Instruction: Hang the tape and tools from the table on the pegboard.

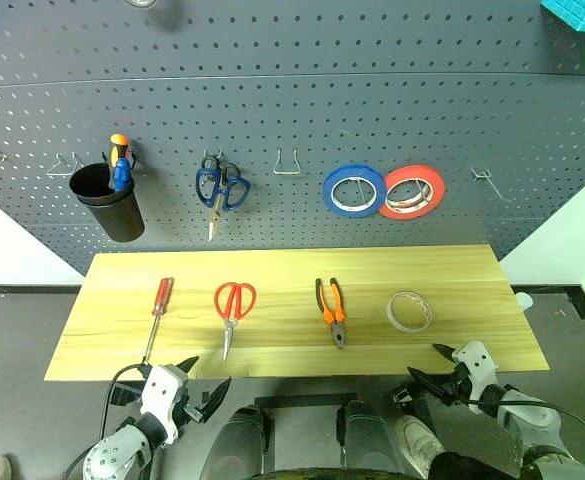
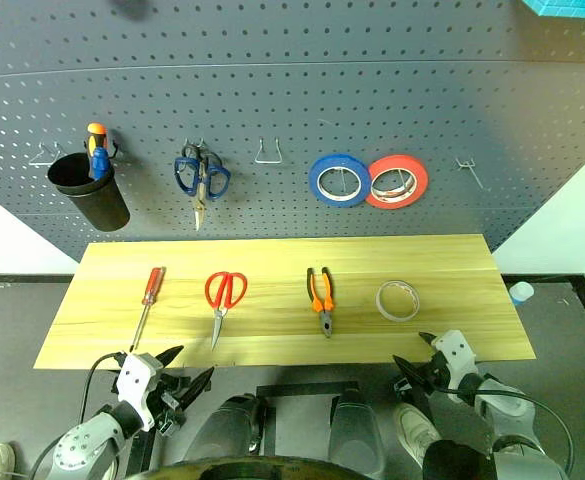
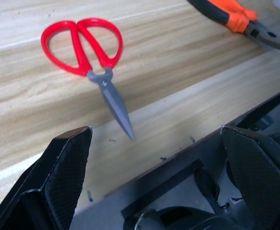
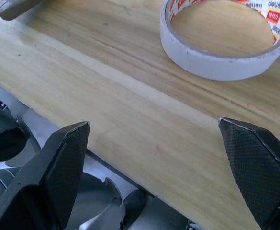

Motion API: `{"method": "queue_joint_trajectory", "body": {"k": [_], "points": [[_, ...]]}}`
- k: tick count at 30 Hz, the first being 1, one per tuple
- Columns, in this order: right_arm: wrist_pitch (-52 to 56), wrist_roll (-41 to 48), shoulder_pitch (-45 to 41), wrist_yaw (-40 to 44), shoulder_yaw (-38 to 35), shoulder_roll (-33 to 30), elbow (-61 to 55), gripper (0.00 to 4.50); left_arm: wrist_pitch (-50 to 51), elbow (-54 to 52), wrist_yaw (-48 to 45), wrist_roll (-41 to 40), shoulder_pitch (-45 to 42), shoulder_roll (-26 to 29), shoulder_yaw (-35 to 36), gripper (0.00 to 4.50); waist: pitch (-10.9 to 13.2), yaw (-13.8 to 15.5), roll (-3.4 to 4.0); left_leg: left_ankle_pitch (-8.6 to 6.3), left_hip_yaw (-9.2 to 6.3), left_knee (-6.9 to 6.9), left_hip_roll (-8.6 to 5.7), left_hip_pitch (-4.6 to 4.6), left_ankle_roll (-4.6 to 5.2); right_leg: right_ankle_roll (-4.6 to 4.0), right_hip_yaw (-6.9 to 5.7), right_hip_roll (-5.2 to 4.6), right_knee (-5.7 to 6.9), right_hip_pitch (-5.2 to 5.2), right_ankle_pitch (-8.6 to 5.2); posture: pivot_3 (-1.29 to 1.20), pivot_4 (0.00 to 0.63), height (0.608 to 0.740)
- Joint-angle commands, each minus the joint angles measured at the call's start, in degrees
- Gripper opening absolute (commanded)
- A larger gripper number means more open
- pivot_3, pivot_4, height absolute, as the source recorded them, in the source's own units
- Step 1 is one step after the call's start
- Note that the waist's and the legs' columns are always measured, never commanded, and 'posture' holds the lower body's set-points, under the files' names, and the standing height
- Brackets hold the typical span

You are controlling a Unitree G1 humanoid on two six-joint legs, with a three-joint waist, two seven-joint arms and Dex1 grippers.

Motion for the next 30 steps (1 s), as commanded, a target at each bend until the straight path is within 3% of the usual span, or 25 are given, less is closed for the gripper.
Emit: {"method": "queue_joint_trajectory", "body": {"k": [1,4,6,8,12,21,30], "points": [[1.3,4.2,-0.1,2.7,-4.3,1.3,0.1,4.5,-2.3,1.1,-0.6,0.3,-0.2,0.2,0.3,4.49,0.0,0.0,0.0,0.0,0.0,0.0,0.0,0.0,0.0,0.0,0.0,0.0,0.0,0.0,0.0,0.0,0.123,0.733],[5.1,8.4,-0.3,6.7,-8.6,2.8,0.2,4.5,-3.1,2.1,-0.8,0.3,-0.4,0.2,0.2,4.49,0.0,0.0,0.01,0.0,0.03,0.01,0.0,0.01,0.0,0.0,0.03,0.0,0.01,0.0,0.0,0.0,0.12,0.733],[24.3,16.5,2.4,3.7,-3.4,3.6,-35.7,4.5,-3.6,2.8,-0.8,0.4,-0.7,0.1,0.2,4.49,0.1,0.0,0.24,0.0,0.03,0.02,0.0,0.01,0.0,0.0,0.04,0.0,0.02,0.0,0.0,0.0,0.121,0.733],[34.6,18.7,5.4,0.4,-0.6,3.3,-55.4,4.5,-4.0,3.6,-1.0,0.5,-1.0,0.1,0.2,4.49,0.3,-0.8,0.58,0.0,0.47,0.01,0.01,-0.14,0.01,0.04,0.53,-0.01,0.3,-0.47,0.06,0.0,0.121,0.733],[20.6,7.6,6.5,-4.8,-0.7,1.4,-48.6,4.5,-3.7,2.7,-0.9,0.4,-0.8,0.1,0.2,4.49,-0.3,1.1,0.25,-0.03,0.64,0.03,0.23,0.12,0.01,0.04,0.32,0.07,0.28,-0.29,0.05,0.0,0.125,0.733],[6.9,4.7,1.1,-4.0,-0.1,0.5,-28.5,4.5,-1.3,-1.2,-0.3,0.4,0.3,0.3,0.2,4.49,-0.1,0.8,0.29,-0.09,1.05,-0.02,0.28,-0.06,0.17,0.04,0.42,-0.02,-0.05,-0.27,0.1,0.0,0.127,0.733],[0.6,0.7,1.1,-1.6,2.5,-1.7,-16.5,4.5,-1.6,-0.6,-0.3,0.5,0.6,0.6,0.5,4.49,0.0,0.0,0.23,-0.09,1.09,0.02,0.4,0.01,0.17,0.07,0.42,0.04,0.07,-0.23,0.05,0.0,0.129,0.733]]}}
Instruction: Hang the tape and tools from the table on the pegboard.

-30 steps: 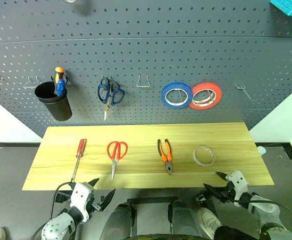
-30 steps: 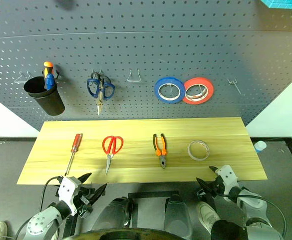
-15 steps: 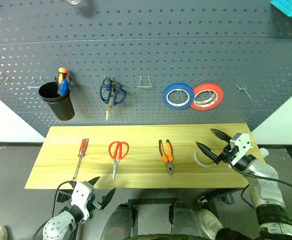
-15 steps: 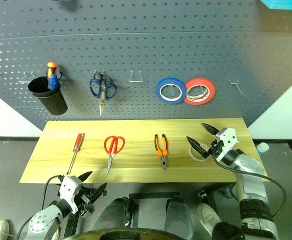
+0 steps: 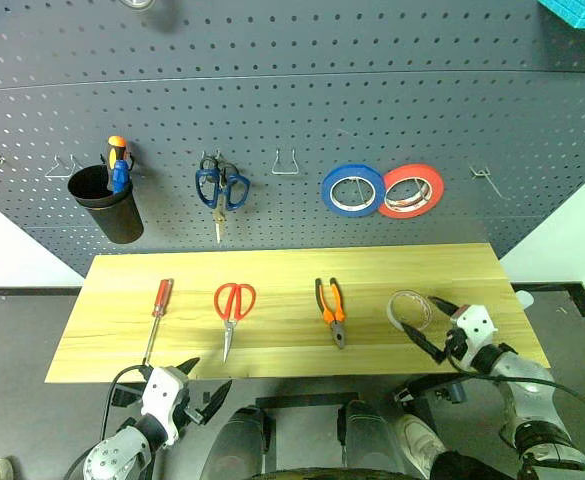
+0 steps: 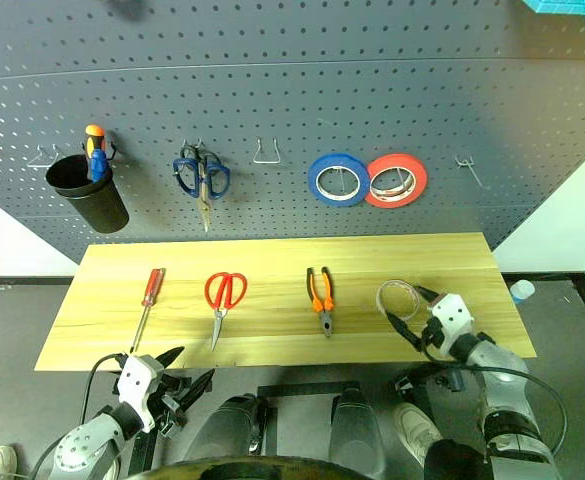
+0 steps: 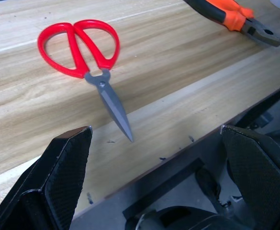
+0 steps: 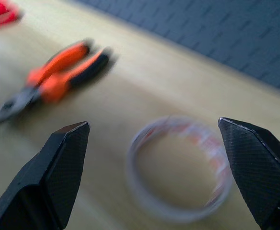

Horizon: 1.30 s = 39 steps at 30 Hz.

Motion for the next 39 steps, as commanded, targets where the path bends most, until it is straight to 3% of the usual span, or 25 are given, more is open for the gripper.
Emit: {"method": "queue_joint_trajectory", "body": {"k": [1,13,24,29,39], "points": [[-3.0,-0.2,0.0,1.2,0.0,-1.8,2.6,4.5,-1.0,-0.1,-0.4,-0.1,0.6,0.8,0.9,4.49,0.0,0.0,0.0,0.0,0.0,0.0,0.0,0.0,0.0,0.0,0.0,0.0,0.0,0.0,0.0,0.0,0.129,0.733],[-5.0,-0.4,-1.1,2.8,0.6,-2.4,4.9,4.5,0.7,-4.5,-1.2,-1.1,1.8,2.6,1.1,4.49,0.1,0.0,-0.16,0.0,0.0,0.01,0.02,0.02,0.0,-0.03,0.01,0.01,0.02,0.0,0.01,0.0,0.132,0.733],[3.6,-6.3,-2.4,0.6,6.7,-4.2,-6.0,4.5,7.8,-9.7,-9.9,-3.7,-2.8,8.3,-1.6,4.49,0.1,0.1,-0.14,0.0,0.0,0.03,0.03,0.02,0.0,-0.05,0.01,0.02,0.06,0.0,0.02,0.0,0.132,0.733],[14.1,-8.3,-4.0,-0.1,10.0,-4.3,-13.4,4.5,11.0,-9.8,-15.6,-1.5,-10.4,11.2,-6.2,4.49,0.2,0.0,-0.08,0.02,0.0,0.02,0.02,0.02,0.01,-0.18,0.02,0.03,0.11,-0.03,0.11,-0.01,0.131,0.733],[41.5,-14.3,-9.7,-0.9,16.1,-6.7,-28.9,4.5,9.8,-4.6,-18.0,2.0,-23.4,8.6,-12.4,4.49,0.1,0.0,-0.06,0.03,-0.01,-0.03,0.01,0.0,-0.01,0.01,0.03,0.06,0.13,-0.09,0.29,-0.03,0.118,0.733]]}}
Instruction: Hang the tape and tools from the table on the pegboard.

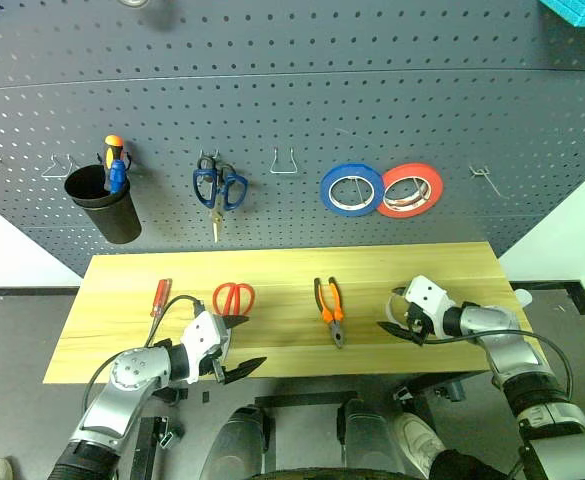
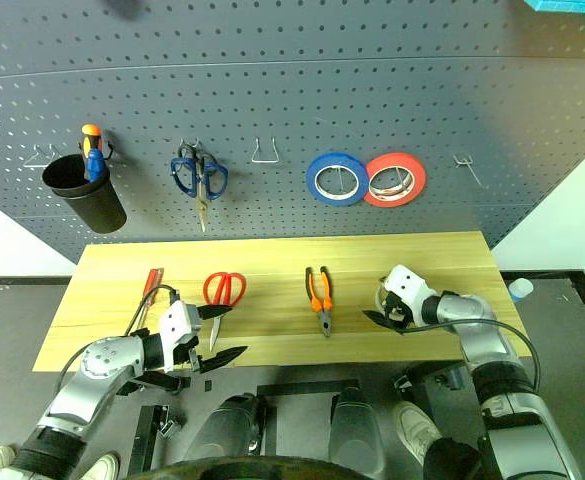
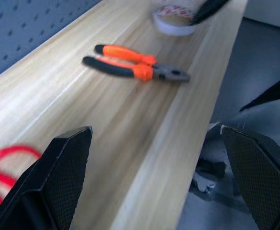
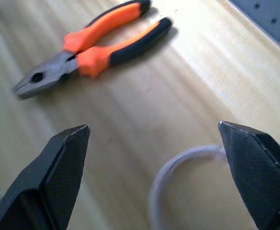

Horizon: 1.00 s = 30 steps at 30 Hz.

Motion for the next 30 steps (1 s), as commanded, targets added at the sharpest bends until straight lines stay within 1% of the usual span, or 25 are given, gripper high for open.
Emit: {"method": "queue_joint_trajectory", "body": {"k": [1,6,11,19,30], "points": [[7.1,-1.6,-0.4,0.7,1.8,-1.8,-6.2,4.5,-1.3,0.3,-0.6,0.9,-1.3,-0.7,-1.2,4.49,0.0,0.1,0.0,0.0,0.0,0.0,0.0,-0.02,0.0,0.02,0.0,0.0,-0.01,-0.01,-0.01,-0.03,0.118,0.733],[14.5,-2.6,0.8,2.1,3.9,-3.2,-12.2,4.5,-1.9,0.4,-0.4,1.1,-0.5,-0.9,-1.5,4.49,0.0,0.1,0.0,0.0,0.0,0.03,0.0,-0.02,0.0,0.03,0.0,0.0,-0.01,0.0,-0.01,-0.02,0.106,0.733],[18.1,-3.6,1.1,0.7,5.0,-3.8,-13.5,4.5,-2.3,0.0,0.0,1.2,0.6,-0.6,-1.5,4.49,0.0,0.1,0.0,0.0,0.02,0.08,0.0,-0.01,0.0,0.06,0.0,-0.01,-0.01,0.02,0.01,-0.02,0.105,0.733],[19.9,-5.4,0.0,-1.8,6.1,-3.7,-9.7,4.5,-2.4,-0.3,0.6,1.3,1.1,-0.6,-1.3,4.49,0.0,0.1,0.0,0.0,0.02,0.07,0.0,-0.01,0.0,0.06,0.0,-0.01,0.0,0.02,0.04,-0.02,0.108,0.733],[16.7,-8.2,-2.0,-4.3,9.0,-3.1,-2.8,4.5,-2.1,-0.1,1.0,1.3,0.6,-0.8,-1.2,4.49,0.0,0.0,0.0,0.01,0.02,0.08,0.0,0.01,0.0,0.07,0.0,0.0,0.02,0.03,0.05,-0.03,0.114,0.733]]}}
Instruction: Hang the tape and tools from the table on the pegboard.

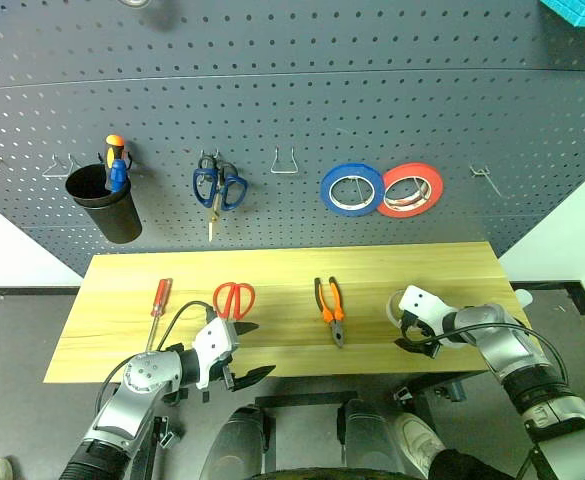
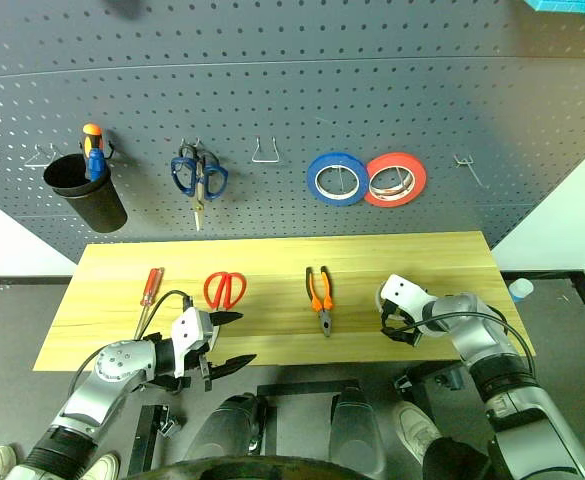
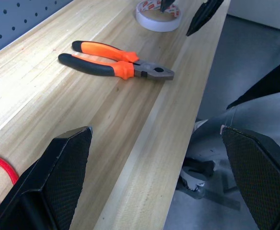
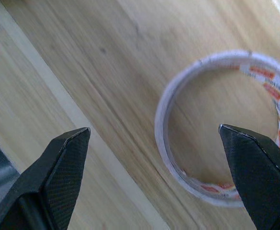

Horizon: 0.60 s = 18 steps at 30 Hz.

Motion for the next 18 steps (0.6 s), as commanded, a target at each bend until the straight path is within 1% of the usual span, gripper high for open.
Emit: {"method": "queue_joint_trajectory", "body": {"k": [1,4,7,18], "points": [[-1.9,-0.8,-1.5,-1.0,0.4,-0.1,1.6,4.5,-0.7,-1.1,0.5,0.4,-0.4,0.2,0.4,4.49,0.0,0.0,0.0,0.0,0.0,0.0,0.0,0.0,0.0,0.0,0.0,0.0,0.01,0.0,0.0,-0.03,0.114,0.733],[-3.4,-1.6,-1.9,-1.9,1.0,0.2,4.1,4.5,-0.7,-1.0,0.7,0.3,-0.4,0.2,0.4,4.49,0.0,0.0,0.0,0.0,0.0,0.0,0.0,0.0,0.0,0.0,0.0,0.0,0.0,0.0,0.01,-0.02,0.113,0.733],[-3.9,-2.0,-2.5,-2.5,1.4,0.5,6.6,3.93,-0.7,-1.0,0.9,0.4,-0.3,0.1,0.5,4.5,0.0,0.0,0.0,0.0,0.0,0.01,0.0,0.01,0.0,0.0,0.0,0.0,0.0,0.01,0.01,-0.02,0.114,0.733],[-7.0,-2.2,-3.5,-3.0,1.7,0.7,11.0,0.22,-0.8,-1.0,1.6,0.5,-0.2,0.3,0.6,4.5,0.0,0.0,-0.03,0.01,0.0,0.08,0.0,0.08,0.0,0.0,0.0,0.0,0.02,0.13,0.03,-0.02,0.114,0.733]]}}
